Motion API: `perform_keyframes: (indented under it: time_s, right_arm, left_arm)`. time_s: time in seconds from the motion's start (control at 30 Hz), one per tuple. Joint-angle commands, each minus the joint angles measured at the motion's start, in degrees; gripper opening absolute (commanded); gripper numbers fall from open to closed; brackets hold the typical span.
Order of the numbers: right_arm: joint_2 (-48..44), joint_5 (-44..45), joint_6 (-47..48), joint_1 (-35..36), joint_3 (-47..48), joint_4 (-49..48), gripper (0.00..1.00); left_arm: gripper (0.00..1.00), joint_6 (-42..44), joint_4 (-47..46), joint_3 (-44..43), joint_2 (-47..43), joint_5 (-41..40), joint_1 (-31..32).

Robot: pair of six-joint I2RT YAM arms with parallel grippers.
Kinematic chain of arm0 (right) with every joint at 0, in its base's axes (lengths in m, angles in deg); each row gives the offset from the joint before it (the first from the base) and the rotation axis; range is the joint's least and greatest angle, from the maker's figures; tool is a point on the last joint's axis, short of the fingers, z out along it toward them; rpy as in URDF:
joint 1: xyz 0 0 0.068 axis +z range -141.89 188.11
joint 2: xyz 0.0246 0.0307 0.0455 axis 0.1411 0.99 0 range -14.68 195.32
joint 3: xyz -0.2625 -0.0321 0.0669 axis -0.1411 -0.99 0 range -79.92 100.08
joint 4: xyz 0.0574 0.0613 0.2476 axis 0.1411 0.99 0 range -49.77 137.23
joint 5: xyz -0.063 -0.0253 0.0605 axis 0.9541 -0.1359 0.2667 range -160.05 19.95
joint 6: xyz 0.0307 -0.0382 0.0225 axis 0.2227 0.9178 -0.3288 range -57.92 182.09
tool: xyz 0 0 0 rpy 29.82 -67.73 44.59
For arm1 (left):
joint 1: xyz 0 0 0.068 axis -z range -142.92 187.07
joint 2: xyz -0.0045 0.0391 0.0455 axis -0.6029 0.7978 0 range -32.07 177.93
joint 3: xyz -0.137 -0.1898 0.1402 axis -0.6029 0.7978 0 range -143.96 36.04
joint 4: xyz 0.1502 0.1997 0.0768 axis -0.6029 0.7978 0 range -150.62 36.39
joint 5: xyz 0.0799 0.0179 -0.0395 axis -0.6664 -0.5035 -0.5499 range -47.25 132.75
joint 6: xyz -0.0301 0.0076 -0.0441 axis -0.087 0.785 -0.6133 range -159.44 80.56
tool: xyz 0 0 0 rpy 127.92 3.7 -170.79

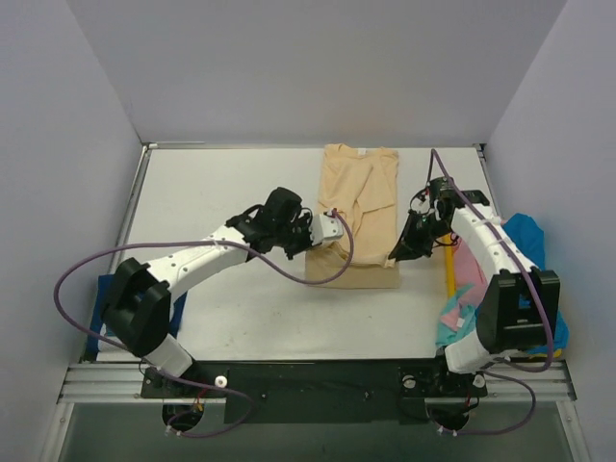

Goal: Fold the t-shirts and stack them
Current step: Fold the folded rectangular tshirt in 1/3 of the way

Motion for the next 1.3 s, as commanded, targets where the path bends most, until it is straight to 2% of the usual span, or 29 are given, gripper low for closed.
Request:
perform_keyframes:
  time_s: [0.0,0.3,0.6,0.8,0.87,0.93,0.97,1.03,1.17,1.27]
  right_arm:
    - [8.0,-3.2,4.2,-1.9,8.8,1.3,0.00]
    - [20.7,-4.3,3.3,-7.3,20.0,0.5,0.00]
    - [31.5,-5.7,2.8,-8.5,28.0,0.2,0.00]
    - [34.9,-4.9,2.4,-9.3,30.6,-0.1,0.00]
    - [35.6,-3.7,2.5,-9.5,31.1,-0.5,0.08]
    - [36.8,-1.7,2.8,-9.7,32.0,-0.7,0.22]
    - [37.2,-0.8,2.9,-10.1,32.6,-0.6,0.31]
    - [38.1,0.8,3.2,-10.5,34.5,-0.6,0.38]
    - [34.2,4.4,4.9,-10.3,37.6,-0.4,0.41]
    - [29.7,7.5,7.9,-8.8,34.1,-0.5,0.38]
  left_arm:
    - [0.00,-0.5,0.1,-11.7,7.3,-1.0,-3.8]
    - [0.00,-0.2,11.5,-39.2,28.8,-0.4,-7.4]
    - [0.00,0.7,12.4,-44.4,36.4,-1.7,-8.9]
    - [0.00,0.4,12.3,-45.5,38.9,-3.2,-9.6]
    - [0.00,0.4,12.6,-46.1,39.8,-3.3,-9.8]
    - [0.13,0.5,12.7,-47.1,40.7,-3.4,-9.9]
    - [0.29,0.2,12.8,-47.5,40.9,-3.6,-9.9]
    - [0.39,-0.2,12.8,-49.3,41.9,-4.2,-10.3]
    - [0.45,-2.1,12.4,-54.0,42.2,-5.0,-11.8]
    - [0.45,-3.6,12.9,-57.4,42.2,-6.3,-13.2]
